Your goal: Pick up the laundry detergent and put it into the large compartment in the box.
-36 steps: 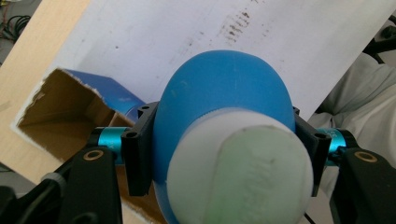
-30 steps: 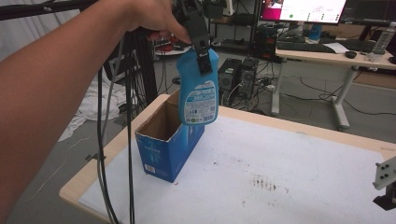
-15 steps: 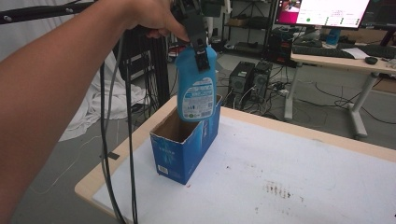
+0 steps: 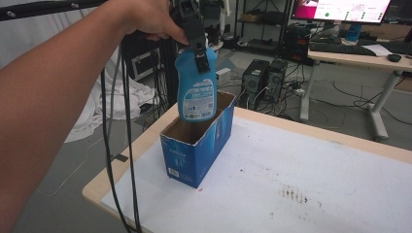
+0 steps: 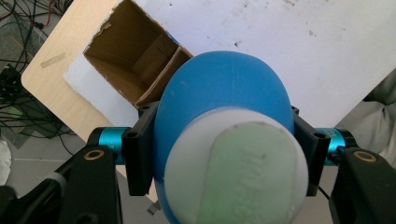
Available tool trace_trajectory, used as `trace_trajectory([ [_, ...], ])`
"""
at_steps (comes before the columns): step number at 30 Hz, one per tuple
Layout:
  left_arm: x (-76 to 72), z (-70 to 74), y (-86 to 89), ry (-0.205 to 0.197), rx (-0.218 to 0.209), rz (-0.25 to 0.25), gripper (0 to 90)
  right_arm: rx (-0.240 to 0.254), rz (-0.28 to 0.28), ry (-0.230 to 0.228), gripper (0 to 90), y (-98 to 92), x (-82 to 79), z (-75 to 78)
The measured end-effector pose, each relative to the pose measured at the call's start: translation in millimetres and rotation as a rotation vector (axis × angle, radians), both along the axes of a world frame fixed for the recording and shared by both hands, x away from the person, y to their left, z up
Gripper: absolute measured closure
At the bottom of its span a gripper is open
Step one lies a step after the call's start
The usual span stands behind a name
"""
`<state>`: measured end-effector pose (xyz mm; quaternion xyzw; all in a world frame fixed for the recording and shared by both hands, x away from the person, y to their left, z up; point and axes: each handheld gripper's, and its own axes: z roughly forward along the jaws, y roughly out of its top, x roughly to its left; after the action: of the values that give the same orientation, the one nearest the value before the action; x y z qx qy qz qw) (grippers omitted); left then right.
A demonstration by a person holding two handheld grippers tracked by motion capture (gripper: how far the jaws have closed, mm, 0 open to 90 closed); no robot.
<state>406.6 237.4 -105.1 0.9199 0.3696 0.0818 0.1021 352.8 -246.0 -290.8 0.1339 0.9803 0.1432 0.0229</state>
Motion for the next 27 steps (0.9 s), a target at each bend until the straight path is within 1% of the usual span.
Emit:
trace_trajectory([
  [6, 3.4, -26.6, 2.8, 0.016, 0.021, -0.008, 37.5, -0.002, 0.0, 0.004, 1.8, 1.2, 0.0, -0.4],
  [7, 3.4, -26.6, 2.8, 0.016, 0.021, -0.008, 37.5, -0.003, 0.0, 0.005, 1.8, 1.1, 0.0, -0.5],
  [8, 4.8, -35.4, 5.0, 0.02, 0.023, -0.005, 37.5, -0.006, 0.004, 0.004, 1.8, 0.6, 0.4, -0.5],
  [9, 5.4, -39.9, 6.4, 0.024, 0.023, -0.003, 37.5, -0.005, 0.002, 0.003, 1.8, 0.2, 0.4, -0.6],
  [14, 7.4, -60.7, 13.2, 0.034, 0.024, 0.003, 37.5, -0.001, -0.004, 0.005, 1.8, -1.9, 1.2, -1.5],
  [15, 7.4, -60.7, 13.2, 0.034, 0.024, 0.003, 37.5, -0.001, -0.004, 0.005, 1.8, -1.9, 1.2, -1.5],
  [16, 7.7, -69.3, 14.6, 0.038, 0.02, 0.002, 37.5, -0.005, -0.009, 0.008, 1.8, -2.1, 1.5, -1.9],
  [17, 7.7, -69.3, 14.6, 0.038, 0.02, 0.002, 37.5, -0.005, -0.009, 0.008, 1.8, -2.1, 1.5, -1.9],
  [18, 8.2, -78.1, 14.9, 0.041, 0.023, -0.004, 37.5, -0.005, -0.012, 0.011, 1.8, -1.8, 1.7, -3.2],
  [24, 10.5, -102.5, 14.2, 0.064, 0.037, -0.028, 37.5, -0.012, -0.006, 0.015, 1.8, -0.9, 2.9, -5.6],
  [25, 10.5, -102.5, 14.2, 0.064, 0.037, -0.028, 37.5, -0.009, -0.011, 0.017, 1.8, -0.9, 2.8, -5.9],
  [26, 10.4, -110.2, 13.8, 0.059, 0.039, -0.038, 37.4, -0.008, -0.012, 0.017, 1.8, -1.1, 2.8, -6.2],
  [27, 10.5, -114.2, 13.7, 0.064, 0.044, -0.04, 37.5, -0.008, -0.013, 0.018, 1.8, -1.4, 2.9, -6.4],
])
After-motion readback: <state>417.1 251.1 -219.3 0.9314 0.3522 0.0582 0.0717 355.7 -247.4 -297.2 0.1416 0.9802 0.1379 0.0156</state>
